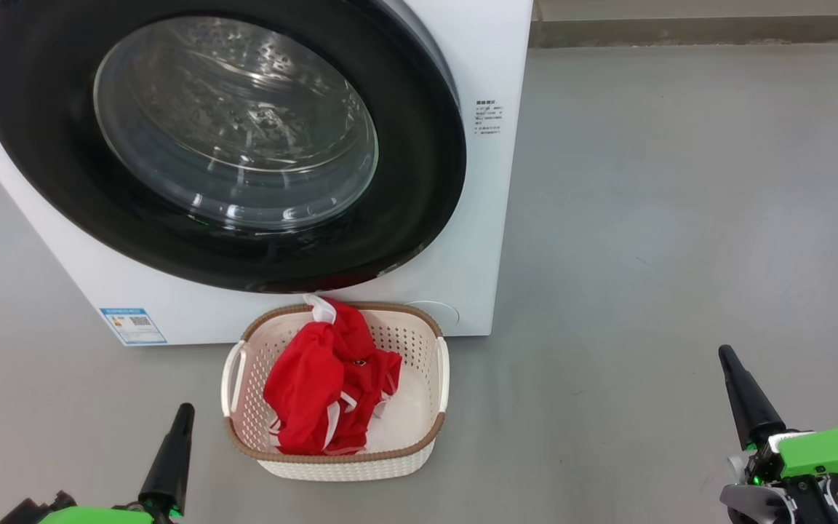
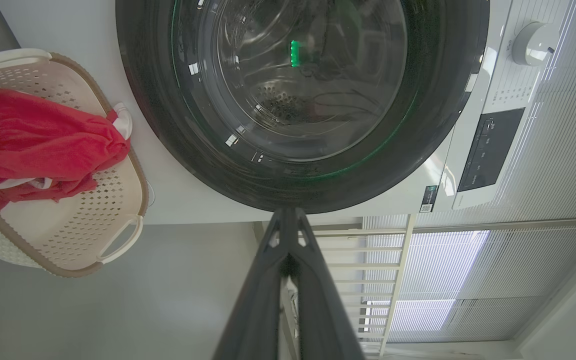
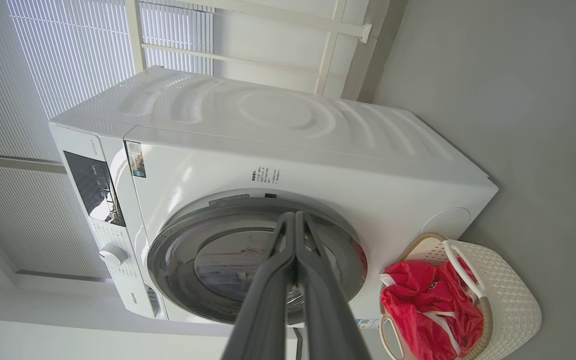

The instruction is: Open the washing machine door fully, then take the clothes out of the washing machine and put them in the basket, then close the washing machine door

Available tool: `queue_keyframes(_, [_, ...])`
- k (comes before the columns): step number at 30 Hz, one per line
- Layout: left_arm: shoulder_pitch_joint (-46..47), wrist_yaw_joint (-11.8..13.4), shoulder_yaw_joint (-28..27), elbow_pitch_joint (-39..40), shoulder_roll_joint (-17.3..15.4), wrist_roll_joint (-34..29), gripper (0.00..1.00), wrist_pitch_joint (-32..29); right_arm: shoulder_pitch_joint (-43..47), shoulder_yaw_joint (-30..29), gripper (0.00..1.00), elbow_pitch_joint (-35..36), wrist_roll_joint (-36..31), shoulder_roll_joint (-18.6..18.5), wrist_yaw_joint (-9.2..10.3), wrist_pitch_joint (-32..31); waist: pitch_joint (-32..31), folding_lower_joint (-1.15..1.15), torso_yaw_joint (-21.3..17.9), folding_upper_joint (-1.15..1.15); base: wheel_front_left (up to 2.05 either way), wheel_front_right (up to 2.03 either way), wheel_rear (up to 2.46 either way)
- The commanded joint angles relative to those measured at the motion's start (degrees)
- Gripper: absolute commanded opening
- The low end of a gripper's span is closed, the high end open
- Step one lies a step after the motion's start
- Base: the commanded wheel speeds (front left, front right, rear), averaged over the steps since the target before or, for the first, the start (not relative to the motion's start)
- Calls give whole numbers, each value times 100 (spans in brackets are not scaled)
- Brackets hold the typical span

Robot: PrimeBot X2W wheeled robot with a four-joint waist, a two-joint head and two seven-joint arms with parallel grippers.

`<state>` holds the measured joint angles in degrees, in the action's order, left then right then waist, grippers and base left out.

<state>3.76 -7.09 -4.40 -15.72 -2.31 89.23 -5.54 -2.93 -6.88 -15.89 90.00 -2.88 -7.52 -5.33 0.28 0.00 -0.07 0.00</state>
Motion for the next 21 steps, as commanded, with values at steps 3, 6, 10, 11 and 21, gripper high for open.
queue_keyframes(3, [243, -40, -215, 167, -57, 292, 0, -97, -322, 70, 0, 189, 245, -27, 3, -88, -11, 0, 7, 0, 0, 0, 0])
queue_keyframes(6, [243, -40, -214, 167, -57, 292, 0, -96, -322, 68, 0, 189, 243, -26, 3, -89, -11, 0, 7, 0, 0, 0, 0])
queue_keyframes(10, [243, -40, -214, 167, -57, 292, 0, -96, -322, 66, 0, 188, 241, -24, 3, -91, -11, 0, 7, 0, 0, 0, 0])
queue_keyframes(11, [243, -40, -214, 167, -57, 292, 0, -96, -322, 66, 0, 188, 241, -24, 3, -92, -11, 0, 7, 0, 0, 0, 0])
queue_keyframes(21, [243, -40, -214, 167, -57, 293, 0, -96, -323, 60, 0, 188, 237, -20, 3, -96, -11, 0, 7, 0, 0, 0, 0])
